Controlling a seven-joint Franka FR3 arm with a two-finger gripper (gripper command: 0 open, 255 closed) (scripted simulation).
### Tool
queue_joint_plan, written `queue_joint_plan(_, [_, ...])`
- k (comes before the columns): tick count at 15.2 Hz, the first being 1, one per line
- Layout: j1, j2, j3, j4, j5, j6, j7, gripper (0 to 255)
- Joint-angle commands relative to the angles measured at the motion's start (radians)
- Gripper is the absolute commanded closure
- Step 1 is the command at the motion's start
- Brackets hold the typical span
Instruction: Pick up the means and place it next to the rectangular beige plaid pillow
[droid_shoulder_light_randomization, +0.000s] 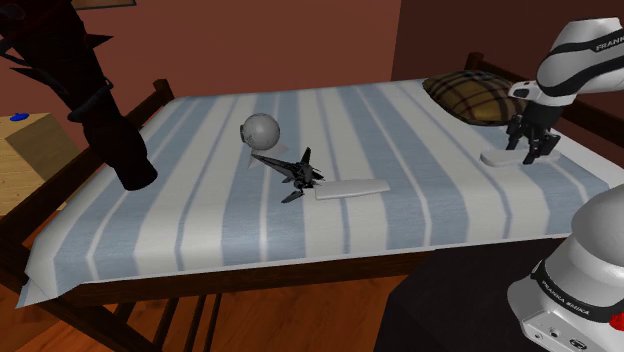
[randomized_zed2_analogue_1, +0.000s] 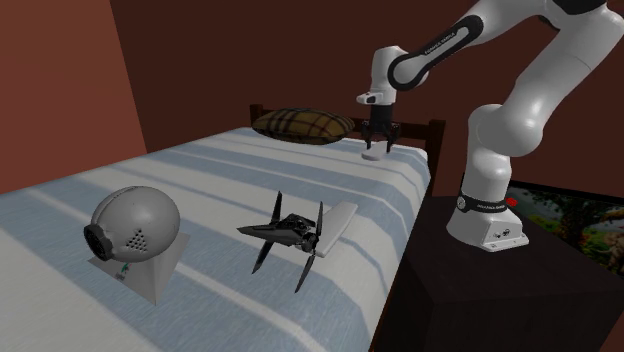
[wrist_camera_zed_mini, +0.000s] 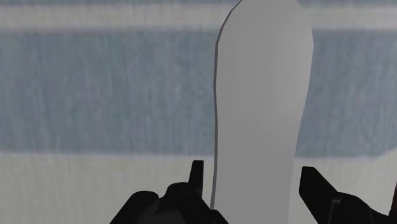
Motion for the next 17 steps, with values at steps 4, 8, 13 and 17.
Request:
queue_joint_plan(4, [0.005, 0.033, -0.017, -0.017, -0.003, 0.051, -0.003, 255])
queue_joint_plan(8, [0.006, 0.033, -0.017, -0.017, -0.003, 0.051, -0.003, 255])
queue_joint_plan(13, [0.006, 0.034, -0.017, -0.017, -0.003, 0.051, -0.003, 0])
queue_joint_plan(17, [0.0, -0.018, 0.011, 0.02, 0.005, -0.037, 0.001, 0])
